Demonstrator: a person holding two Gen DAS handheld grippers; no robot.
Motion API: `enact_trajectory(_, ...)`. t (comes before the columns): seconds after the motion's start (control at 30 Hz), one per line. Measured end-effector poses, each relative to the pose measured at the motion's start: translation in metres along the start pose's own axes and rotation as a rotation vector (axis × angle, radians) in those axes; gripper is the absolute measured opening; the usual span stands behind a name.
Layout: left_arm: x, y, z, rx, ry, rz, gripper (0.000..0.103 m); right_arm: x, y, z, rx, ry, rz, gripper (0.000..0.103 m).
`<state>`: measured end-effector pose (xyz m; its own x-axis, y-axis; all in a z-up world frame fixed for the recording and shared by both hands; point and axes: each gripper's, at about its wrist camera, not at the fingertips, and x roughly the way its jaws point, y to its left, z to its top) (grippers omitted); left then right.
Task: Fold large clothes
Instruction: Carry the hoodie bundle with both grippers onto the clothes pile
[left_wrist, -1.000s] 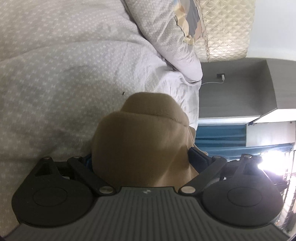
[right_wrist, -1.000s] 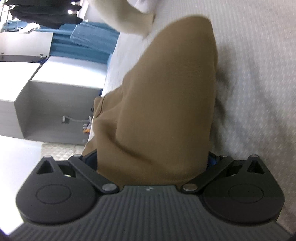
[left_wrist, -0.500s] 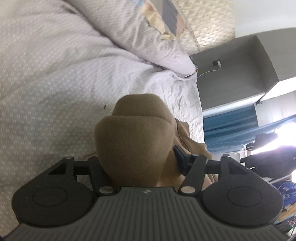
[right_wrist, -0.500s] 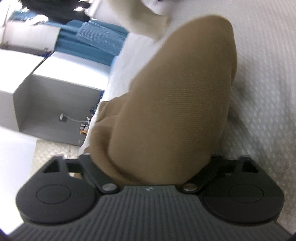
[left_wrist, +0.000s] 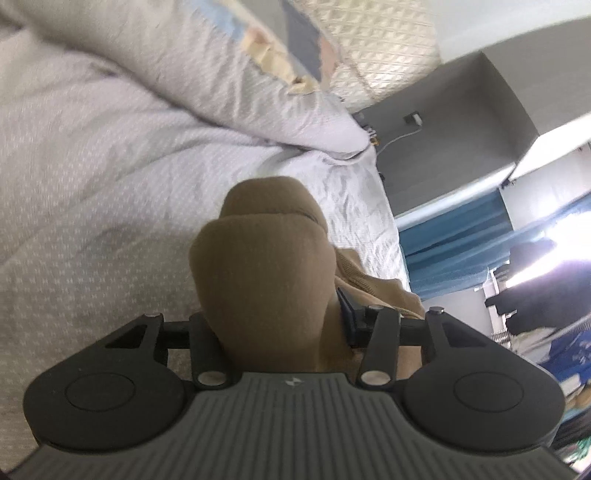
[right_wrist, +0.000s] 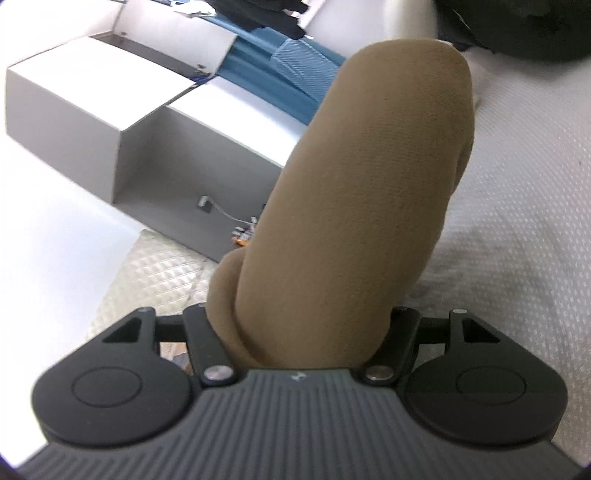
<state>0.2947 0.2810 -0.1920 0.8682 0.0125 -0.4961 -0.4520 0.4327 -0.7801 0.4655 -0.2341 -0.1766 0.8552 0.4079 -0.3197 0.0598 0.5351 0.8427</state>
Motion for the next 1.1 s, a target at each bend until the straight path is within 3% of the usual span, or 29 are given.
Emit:
enact_trajectory(0.3,-0.045,-0.024,-0.019,0.066,0.053,-0.07,0.051,-0.062,0.01,0.024,-0.019,-0.05,0.068,0.067)
enact_trajectory(0.6,-0.075,-0.085,-0.061,0.142,0.12,-0.178,0.05,-0.152,0.022,0.062,-0.06,-0.153,0.111,0.067)
enact_trajectory(0.87,-0.085,-0.189,-0.104,0.228,0.167,-0.324,0.049,-0.236,0.029,0.125,-0.099,-0.276,0.142,0.067)
enact_trajectory(1.1,-0.051,-0.294,-0.164,0.289,0.266,-0.417,0.049,-0.286,0.024,0.194,-0.128,-0.402,0.108,0.067)
